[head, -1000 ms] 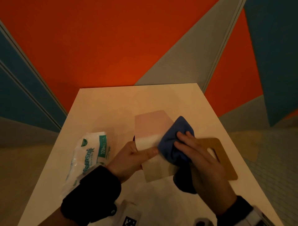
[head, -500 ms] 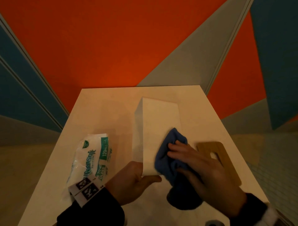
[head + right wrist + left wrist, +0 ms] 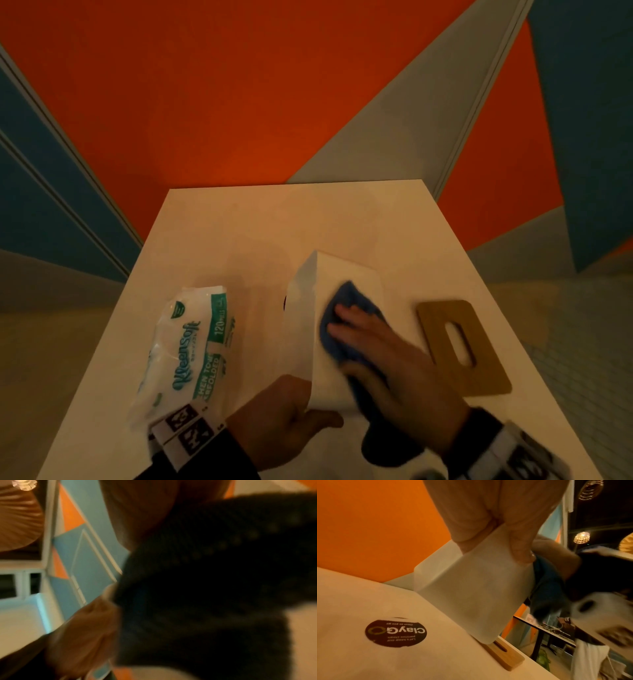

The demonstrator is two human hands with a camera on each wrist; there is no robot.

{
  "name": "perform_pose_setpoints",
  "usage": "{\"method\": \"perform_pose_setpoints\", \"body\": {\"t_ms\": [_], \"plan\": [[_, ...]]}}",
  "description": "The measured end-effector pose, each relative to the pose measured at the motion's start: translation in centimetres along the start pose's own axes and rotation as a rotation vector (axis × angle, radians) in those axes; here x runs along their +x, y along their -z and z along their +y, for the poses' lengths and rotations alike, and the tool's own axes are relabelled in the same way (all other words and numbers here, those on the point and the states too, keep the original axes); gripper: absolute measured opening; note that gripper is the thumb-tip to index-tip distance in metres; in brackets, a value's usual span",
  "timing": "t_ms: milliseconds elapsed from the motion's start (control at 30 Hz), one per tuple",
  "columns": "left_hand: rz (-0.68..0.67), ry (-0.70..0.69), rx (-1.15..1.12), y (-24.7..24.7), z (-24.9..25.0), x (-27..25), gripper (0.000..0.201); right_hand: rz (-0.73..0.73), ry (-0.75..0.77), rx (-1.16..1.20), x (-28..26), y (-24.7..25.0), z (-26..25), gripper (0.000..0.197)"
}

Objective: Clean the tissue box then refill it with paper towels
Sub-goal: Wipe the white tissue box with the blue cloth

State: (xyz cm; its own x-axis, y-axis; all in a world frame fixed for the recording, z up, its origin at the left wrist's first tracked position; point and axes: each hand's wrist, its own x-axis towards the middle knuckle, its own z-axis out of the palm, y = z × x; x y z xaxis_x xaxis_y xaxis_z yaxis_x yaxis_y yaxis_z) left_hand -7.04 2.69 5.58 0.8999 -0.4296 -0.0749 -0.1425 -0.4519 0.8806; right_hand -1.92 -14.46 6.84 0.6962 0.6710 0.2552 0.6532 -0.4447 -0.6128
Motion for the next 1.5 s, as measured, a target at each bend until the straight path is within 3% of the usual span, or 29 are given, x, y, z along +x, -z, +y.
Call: {"method": "perform_pose_setpoints", "body": {"t_ms": [100,167,267,333,400,500,567,633,733,833,900,967,1067,1133,1200,1300,1333,1433,1500], "plan": [[-0.033,-0.012,0.046,-0.4,-0.2,0.0,0.028,0.166,-0.127,0.047,2.8,1.3,2.2,0.036],[-0.004,0.023,0.07,-0.6,-0.6,-0.2,0.03,0.147,-0.231,0.022,3.6,1.8,2.7,0.039],[0.001,0.018,0.076,-0.6,-1.1,-0.3,0.054,0.106,-0.095,0.002,2.2,0.2,0.8,0.036],[-0.05,0.005,0.011,-0.3,-0.8,-0.4,0.039,-0.027,0.021,0.08,0.3,-1.6,-0.5,0.046],[-0.092,-0.004,-0.011,0.0,-0.4,-0.2,0.029,-0.12,0.02,0.156,-0.3,-2.1,-0.5,0.058],[-0.089,-0.056,0.055,-0.2,0.0,-0.1,0.021,-0.01,0.028,0.077,1.7,-0.6,0.8,0.041],[-0.096,-0.066,0.099,-0.3,0.7,-0.2,0.031,0.072,-0.097,0.064,3.4,1.0,1.5,0.037],[-0.007,-0.125,0.175,-0.6,0.4,-0.1,0.052,0.089,-0.212,0.095,3.7,1.9,2.4,0.039],[-0.035,0.02,0.154,-0.9,-0.3,-1.1,0.056,0.141,-0.382,0.101,2.1,2.1,4.1,0.038],[-0.029,0.166,0.186,-1.1,-0.4,-2.0,0.082,0.119,-0.573,0.188,-0.5,2.3,5.2,0.034],[-0.058,0.133,0.159,-0.9,-0.4,-1.9,0.079,0.044,-0.615,0.146,-2.6,2.4,5.6,0.033],[-0.154,0.039,0.108,-0.4,-0.5,-1.2,0.053,-0.132,-0.675,0.037,-5.3,1.8,6.0,0.032],[-0.234,0.051,0.142,0.5,-1.0,-0.5,0.034,-0.294,-0.862,0.016,-9.5,0.3,7.5,0.034],[-0.247,0.059,0.331,0.8,-1.6,0.1,0.026,-0.388,-0.977,-0.012,-11.7,-0.9,8.2,0.037],[-0.299,0.116,0.592,1.2,-2.0,0.9,0.032,-0.454,-1.06,-0.086,-13.0,-2.5,8.3,0.046],[-0.469,0.12,0.978,1.6,-2.9,2.6,0.032,-0.568,-1.062,-0.156,-14.0,-4.4,7.9,0.081],[-0.531,0.105,1.058,1.8,-2.9,3.3,0.031,-0.484,-1.068,-0.104,-13.7,-4.1,7.4,0.075],[-0.678,0.049,1.19,2.0,-3.7,5.5,0.032,0.018,-1.02,0.093,-11.5,-1.3,6.3,0.04],[-0.696,0.009,1.229,2.0,-4.0,6.8,0.029,0.252,-0.96,0.214,-9.0,0.8,6.4,0.035]]}}
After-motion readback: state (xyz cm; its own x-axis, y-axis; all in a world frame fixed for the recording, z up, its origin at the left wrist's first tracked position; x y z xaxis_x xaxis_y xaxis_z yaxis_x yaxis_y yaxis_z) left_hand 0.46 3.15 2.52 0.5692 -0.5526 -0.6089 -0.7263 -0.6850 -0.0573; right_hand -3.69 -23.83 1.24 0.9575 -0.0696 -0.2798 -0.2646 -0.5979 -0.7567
